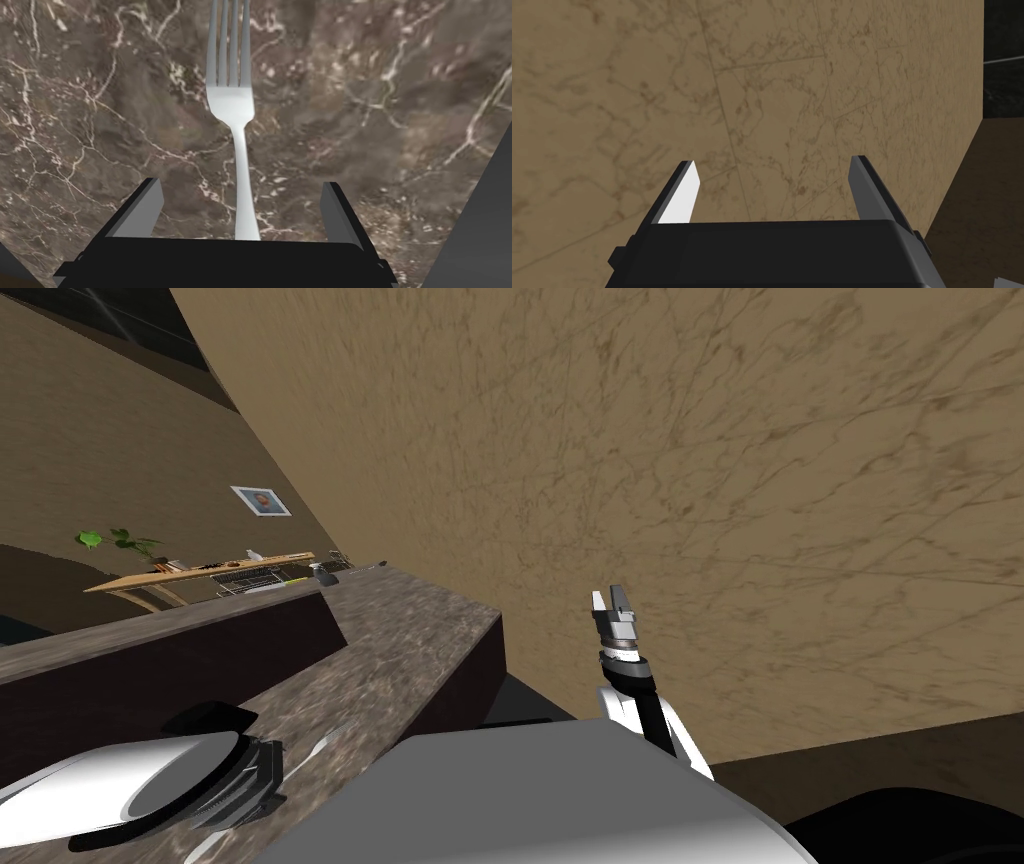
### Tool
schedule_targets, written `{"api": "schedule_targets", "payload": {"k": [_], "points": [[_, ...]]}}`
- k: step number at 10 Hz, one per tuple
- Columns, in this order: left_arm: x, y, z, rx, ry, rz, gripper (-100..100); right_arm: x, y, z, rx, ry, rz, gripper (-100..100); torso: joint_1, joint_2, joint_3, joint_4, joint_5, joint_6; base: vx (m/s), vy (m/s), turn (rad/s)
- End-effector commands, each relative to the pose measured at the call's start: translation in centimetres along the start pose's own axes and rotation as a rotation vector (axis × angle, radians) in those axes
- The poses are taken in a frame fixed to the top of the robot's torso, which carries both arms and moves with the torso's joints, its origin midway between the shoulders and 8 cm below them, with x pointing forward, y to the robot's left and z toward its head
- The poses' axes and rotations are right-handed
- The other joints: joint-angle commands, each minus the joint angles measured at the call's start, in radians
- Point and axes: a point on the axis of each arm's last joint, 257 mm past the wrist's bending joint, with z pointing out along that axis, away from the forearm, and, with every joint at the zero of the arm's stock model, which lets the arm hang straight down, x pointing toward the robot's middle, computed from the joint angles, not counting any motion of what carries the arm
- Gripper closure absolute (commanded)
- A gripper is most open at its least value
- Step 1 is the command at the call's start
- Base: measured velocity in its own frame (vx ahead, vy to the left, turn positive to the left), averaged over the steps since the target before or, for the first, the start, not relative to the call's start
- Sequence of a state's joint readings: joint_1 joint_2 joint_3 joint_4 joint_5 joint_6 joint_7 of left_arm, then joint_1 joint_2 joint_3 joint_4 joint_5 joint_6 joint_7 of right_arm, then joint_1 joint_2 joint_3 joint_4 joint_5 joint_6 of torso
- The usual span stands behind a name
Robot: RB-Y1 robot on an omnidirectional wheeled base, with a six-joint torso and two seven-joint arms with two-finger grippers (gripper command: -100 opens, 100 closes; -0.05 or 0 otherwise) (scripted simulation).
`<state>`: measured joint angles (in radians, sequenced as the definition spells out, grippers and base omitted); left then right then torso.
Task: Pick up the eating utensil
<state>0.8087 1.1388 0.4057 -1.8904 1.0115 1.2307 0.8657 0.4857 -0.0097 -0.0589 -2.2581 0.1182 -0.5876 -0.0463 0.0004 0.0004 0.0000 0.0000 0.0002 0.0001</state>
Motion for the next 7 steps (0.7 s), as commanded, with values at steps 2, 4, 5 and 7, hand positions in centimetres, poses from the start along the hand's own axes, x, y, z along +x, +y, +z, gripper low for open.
{"api": "schedule_targets", "payload": {"k": [2, 4, 5, 7], "points": [[0.0, 0.8, 1.1, -0.003, -0.007, -0.03, -100, 0.0, 0.0, 0.0, 0.0, 0.0, 0.0, 0, 0.002, 0.002, 0.001, 0.0, 0.0, 0.001, -0.038, 0.037, -0.141], [-0.1, 1.6, 1.9, -0.005, -0.012, -0.053, -100, 0.0, 0.0, 0.0, 0.0, 0.0, 0.0, 0, 0.004, 0.004, 0.002, 0.001, 0.001, 0.0, -0.055, 0.053, -0.115], [-0.1, 1.4, 1.6, -0.005, -0.011, -0.044, -100, 0.0, 0.0, 0.0, 0.0, 0.0, 0.0, 0, 0.004, 0.004, 0.002, 0.001, 0.001, 0.0, -0.023, 0.019, -0.017], [-0.1, 1.5, 1.7, -0.004, -0.011, -0.047, 100, 0.0, 0.0, 0.0, 0.0, 0.0, 0.0, 0, 0.001, 0.001, 0.001, 0.0, 0.0, 0.0, 0.0, 0.0, 0.0]]}}
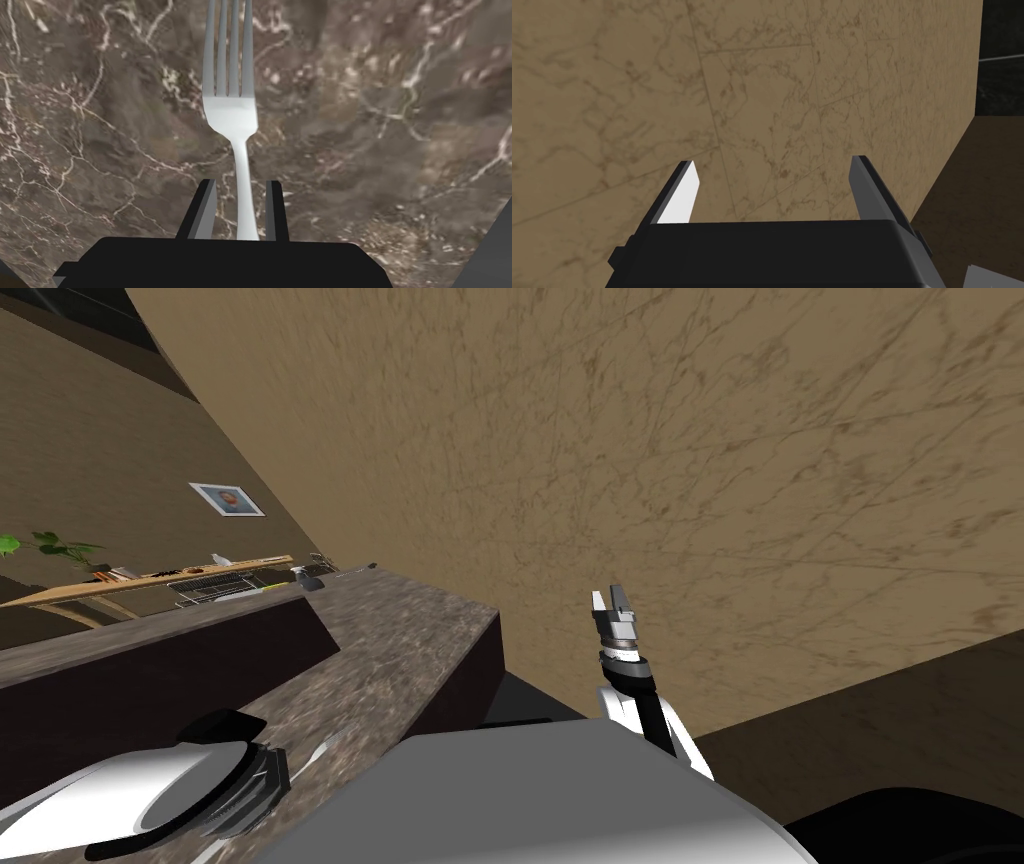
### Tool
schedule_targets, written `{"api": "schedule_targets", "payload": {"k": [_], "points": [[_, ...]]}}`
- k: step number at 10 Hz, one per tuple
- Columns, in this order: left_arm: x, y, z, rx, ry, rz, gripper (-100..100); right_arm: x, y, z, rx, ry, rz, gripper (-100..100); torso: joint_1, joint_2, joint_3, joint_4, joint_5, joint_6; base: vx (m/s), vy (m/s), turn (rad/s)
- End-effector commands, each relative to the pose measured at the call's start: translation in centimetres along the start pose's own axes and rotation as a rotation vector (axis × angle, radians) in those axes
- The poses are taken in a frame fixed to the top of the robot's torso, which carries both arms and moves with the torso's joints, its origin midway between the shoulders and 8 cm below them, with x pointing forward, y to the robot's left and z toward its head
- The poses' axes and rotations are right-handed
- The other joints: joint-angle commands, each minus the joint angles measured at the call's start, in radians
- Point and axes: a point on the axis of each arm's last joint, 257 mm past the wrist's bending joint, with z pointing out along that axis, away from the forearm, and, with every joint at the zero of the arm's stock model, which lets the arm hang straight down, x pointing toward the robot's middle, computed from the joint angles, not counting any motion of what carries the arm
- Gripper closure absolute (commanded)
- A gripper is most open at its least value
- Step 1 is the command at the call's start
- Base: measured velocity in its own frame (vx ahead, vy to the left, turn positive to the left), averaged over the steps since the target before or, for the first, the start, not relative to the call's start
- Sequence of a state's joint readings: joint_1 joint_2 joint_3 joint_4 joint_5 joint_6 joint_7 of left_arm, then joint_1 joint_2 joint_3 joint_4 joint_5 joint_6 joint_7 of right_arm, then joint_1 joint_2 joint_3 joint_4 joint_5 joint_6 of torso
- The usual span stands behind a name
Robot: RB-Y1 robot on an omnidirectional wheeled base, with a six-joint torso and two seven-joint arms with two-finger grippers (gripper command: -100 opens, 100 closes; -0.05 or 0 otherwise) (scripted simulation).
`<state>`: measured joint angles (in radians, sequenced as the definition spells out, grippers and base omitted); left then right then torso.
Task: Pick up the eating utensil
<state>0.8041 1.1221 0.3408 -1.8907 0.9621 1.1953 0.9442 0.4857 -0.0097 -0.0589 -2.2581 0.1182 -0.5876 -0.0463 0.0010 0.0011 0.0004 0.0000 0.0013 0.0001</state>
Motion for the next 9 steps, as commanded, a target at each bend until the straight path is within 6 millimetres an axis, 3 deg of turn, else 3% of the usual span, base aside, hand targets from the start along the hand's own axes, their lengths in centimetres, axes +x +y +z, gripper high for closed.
{"api": "schedule_targets", "payload": {"k": [1, 3, 4, 5, 8, 9], "points": [[0.0, 0.0, 0.0, 0.0, 0.0, 0.0, 100, 0.0, 0.0, 0.0, 0.0, 0.0, 0.0, 0, 0.0, 0.0, 0.0, 0.0, 0.0, 0.0, 0.0, 0.0, 0.0], [0.0, 0.0, 0.0, 0.0, 0.0, 0.0, 100, 0.0, 0.0, 0.0, 0.0, 0.0, 0.0, 0, 0.001, 0.0, 0.0, 0.0, 0.0, 0.0, 0.0, 0.0, 0.0], [0.0, 0.0, 0.0, 0.0, 0.0, 0.0, 0, 0.0, 0.0, 0.0, 0.0, 0.0, 0.0, 0, 0.001, 0.0, 0.0, 0.0, 0.0, 0.0, 0.0, 0.0, 0.0], [0.1, -0.6, -0.6, 0.001, 0.003, 0.018, 100, 0.0, 0.0, 0.0, 0.0, 0.0, 0.0, 0, 0.001, 0.0, 0.0, 0.0, 0.0, 0.0, 0.035, -0.037, 0.13], [0.1, -1.1, -1.2, 0.003, 0.008, 0.032, 100, 0.0, 0.0, 0.0, 0.0, 0.0, 0.0, 0, -0.004, -0.003, -0.002, -0.001, -0.001, 0.0, 0.045, -0.044, 0.11], [0.0, -1.2, -1.3, 0.003, 0.007, 0.035, 0, 0.0, 0.0, 0.0, 0.0, 0.0, 0.0, 0, -0.002, -0.003, -0.002, -0.001, -0.001, 0.0, 0.004, -0.005, -0.004]]}}
